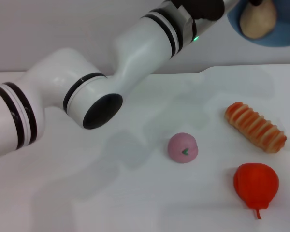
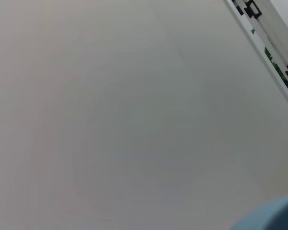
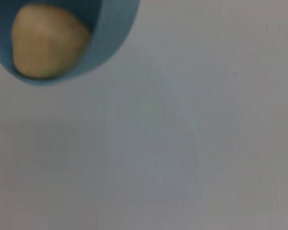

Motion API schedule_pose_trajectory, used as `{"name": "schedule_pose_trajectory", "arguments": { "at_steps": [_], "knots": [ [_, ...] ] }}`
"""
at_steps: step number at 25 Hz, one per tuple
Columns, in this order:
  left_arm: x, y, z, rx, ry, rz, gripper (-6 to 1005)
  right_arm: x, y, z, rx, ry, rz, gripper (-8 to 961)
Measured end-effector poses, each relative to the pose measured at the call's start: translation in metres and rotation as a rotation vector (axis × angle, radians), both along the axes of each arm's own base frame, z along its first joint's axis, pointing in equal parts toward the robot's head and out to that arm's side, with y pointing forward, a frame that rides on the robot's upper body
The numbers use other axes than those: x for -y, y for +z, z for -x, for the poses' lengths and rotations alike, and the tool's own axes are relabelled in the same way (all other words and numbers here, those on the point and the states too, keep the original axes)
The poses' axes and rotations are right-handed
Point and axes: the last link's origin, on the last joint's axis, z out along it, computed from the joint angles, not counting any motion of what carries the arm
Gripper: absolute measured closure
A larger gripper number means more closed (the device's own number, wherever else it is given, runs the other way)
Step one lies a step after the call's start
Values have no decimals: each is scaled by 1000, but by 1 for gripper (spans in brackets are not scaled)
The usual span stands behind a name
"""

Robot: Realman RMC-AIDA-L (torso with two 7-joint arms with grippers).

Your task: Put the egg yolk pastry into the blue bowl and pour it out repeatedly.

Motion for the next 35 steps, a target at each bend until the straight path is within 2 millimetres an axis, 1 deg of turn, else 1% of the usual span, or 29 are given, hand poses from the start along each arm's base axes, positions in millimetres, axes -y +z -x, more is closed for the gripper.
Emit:
{"name": "schedule_pose_trajectory", "arguments": {
  "at_steps": [1,6,13,21,25,30,35],
  "knots": [
    [5,-1,0,4,-34,-13,896,0,0,0,0,-1,0,470],
    [15,-3,-3,-17,-106,-55,940,1,0,-1,-2,-5,-1,470],
    [17,-2,-3,-9,-115,-61,1002,2,-1,-2,-2,-12,1,470],
    [28,6,-5,38,-219,-145,999,0,-1,-1,3,-9,1,470],
    [30,4,-6,-1,-255,-182,1000,0,-1,-1,4,-10,1,470],
    [30,-1,-10,-98,-299,-242,999,-1,-2,0,3,-8,2,470],
    [31,-4,-13,-131,-310,-245,999,0,-3,0,-1,-9,4,469]
  ]
}}
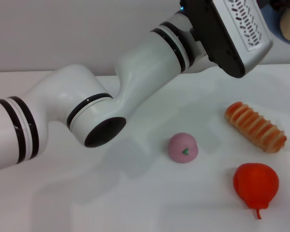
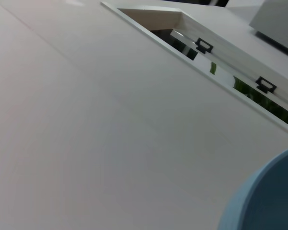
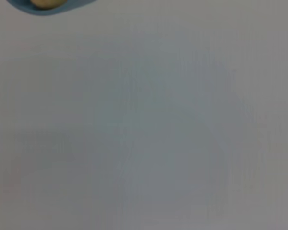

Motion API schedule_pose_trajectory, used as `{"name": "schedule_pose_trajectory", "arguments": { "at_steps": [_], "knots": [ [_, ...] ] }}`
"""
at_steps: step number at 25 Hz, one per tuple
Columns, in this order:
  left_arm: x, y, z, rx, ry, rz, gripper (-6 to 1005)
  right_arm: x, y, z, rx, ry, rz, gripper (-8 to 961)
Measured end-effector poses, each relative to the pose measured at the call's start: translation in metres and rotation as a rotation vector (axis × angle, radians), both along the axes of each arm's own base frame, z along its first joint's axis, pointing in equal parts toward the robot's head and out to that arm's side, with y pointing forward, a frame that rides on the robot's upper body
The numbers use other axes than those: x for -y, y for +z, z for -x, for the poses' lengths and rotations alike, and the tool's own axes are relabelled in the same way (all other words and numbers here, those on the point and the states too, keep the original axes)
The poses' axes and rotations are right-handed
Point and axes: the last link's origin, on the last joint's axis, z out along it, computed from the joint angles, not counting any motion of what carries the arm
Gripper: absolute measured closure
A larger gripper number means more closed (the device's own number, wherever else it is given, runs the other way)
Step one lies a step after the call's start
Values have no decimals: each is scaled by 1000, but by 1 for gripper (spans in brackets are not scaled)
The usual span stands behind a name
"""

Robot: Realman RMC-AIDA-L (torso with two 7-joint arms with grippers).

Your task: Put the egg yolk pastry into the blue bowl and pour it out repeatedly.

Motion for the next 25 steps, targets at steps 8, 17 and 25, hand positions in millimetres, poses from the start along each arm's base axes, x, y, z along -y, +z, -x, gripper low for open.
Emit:
{"name": "schedule_pose_trajectory", "arguments": {
  "at_steps": [8,17,25],
  "knots": [
    [2,8,0,61,2,-26,1000,2,-4,0,-10,-8,9,469],
    [-5,20,4,202,99,-11,1000,4,-6,0,-17,-12,14,469],
    [9,22,8,265,37,-22,999,4,-6,0,-20,-9,13,469]
  ]
}}
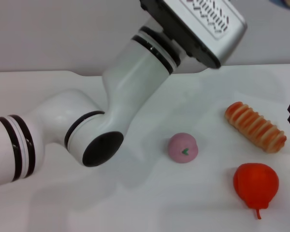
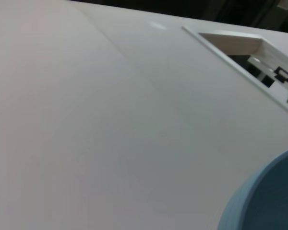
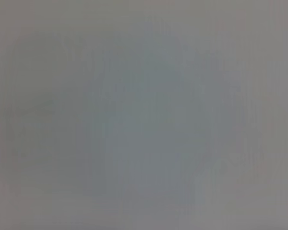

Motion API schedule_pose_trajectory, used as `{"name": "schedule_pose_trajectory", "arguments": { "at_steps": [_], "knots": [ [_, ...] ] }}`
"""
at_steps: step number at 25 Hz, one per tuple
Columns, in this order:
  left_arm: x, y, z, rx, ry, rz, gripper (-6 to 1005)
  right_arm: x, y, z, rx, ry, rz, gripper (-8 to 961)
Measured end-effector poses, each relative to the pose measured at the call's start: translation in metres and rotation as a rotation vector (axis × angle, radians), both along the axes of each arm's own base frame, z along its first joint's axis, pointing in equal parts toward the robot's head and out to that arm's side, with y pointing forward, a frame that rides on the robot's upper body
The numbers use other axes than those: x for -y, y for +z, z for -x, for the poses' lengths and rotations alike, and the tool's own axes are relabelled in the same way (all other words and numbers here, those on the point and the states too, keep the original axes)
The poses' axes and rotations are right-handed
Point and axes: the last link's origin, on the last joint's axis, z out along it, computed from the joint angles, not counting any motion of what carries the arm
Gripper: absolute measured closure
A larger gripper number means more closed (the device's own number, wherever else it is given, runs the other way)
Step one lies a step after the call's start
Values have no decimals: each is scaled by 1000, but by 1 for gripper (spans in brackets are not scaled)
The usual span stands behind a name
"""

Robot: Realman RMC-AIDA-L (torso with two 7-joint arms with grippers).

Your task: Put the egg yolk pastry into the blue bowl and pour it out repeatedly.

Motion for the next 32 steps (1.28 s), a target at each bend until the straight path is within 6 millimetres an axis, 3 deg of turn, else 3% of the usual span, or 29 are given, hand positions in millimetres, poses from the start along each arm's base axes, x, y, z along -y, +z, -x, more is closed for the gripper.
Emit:
{"name": "schedule_pose_trajectory", "arguments": {
  "at_steps": [13,17,22,32],
  "knots": [
    [13,-2,8,-11,-81,-41,1000,-1,0,1,-4,5,2,469],
    [20,-11,12,-110,-165,-82,999,-1,0,2,-2,6,2,468],
    [18,-11,10,-120,-137,-109,1000,-2,0,2,0,8,3,468],
    [5,-42,2,-555,-142,-277,999,-2,0,2,2,8,6,468]
  ]
}}
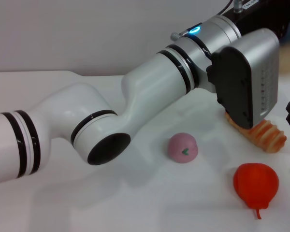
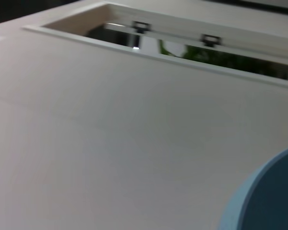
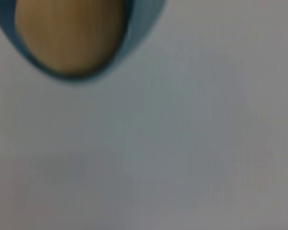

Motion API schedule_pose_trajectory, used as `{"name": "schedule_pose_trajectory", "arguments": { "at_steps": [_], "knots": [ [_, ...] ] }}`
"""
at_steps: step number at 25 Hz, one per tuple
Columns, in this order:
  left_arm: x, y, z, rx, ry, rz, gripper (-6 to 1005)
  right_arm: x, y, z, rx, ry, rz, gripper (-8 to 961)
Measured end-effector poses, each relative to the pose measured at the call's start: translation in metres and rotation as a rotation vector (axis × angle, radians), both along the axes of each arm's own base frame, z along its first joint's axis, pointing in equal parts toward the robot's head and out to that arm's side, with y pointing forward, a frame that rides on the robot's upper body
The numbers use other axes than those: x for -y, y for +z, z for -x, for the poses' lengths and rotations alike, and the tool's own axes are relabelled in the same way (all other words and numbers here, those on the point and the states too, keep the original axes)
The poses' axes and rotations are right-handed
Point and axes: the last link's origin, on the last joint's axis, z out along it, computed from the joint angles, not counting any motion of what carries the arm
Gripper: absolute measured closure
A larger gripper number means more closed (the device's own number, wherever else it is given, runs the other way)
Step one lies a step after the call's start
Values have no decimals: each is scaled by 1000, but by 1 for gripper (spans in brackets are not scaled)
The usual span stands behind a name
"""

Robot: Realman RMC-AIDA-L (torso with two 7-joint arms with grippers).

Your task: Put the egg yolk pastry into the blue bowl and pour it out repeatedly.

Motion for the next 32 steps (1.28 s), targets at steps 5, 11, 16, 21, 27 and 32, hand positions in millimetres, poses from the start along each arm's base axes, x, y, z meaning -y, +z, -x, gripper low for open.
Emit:
{"name": "schedule_pose_trajectory", "arguments": {
  "at_steps": [5,11,16,21,27,32],
  "knots": [
    [6,-1,-1,-33,-47,-47,1000,1,0,-1,-2,-5,-1,468],
    [10,-3,-3,-36,-48,-53,1000,1,0,-1,-7,-6,-2,468],
    [-11,11,-6,81,158,16,999,3,2,-3,-29,-22,-23,468],
    [-37,24,-1,149,390,132,1000,3,8,-11,-202,-90,-36,468],
    [-61,39,21,264,623,254,1000,0,-7,-14,-161,-108,127,468],
    [-82,51,48,342,840,439,1000,-5,-8,-13,-119,-94,183,467]
  ]
}}
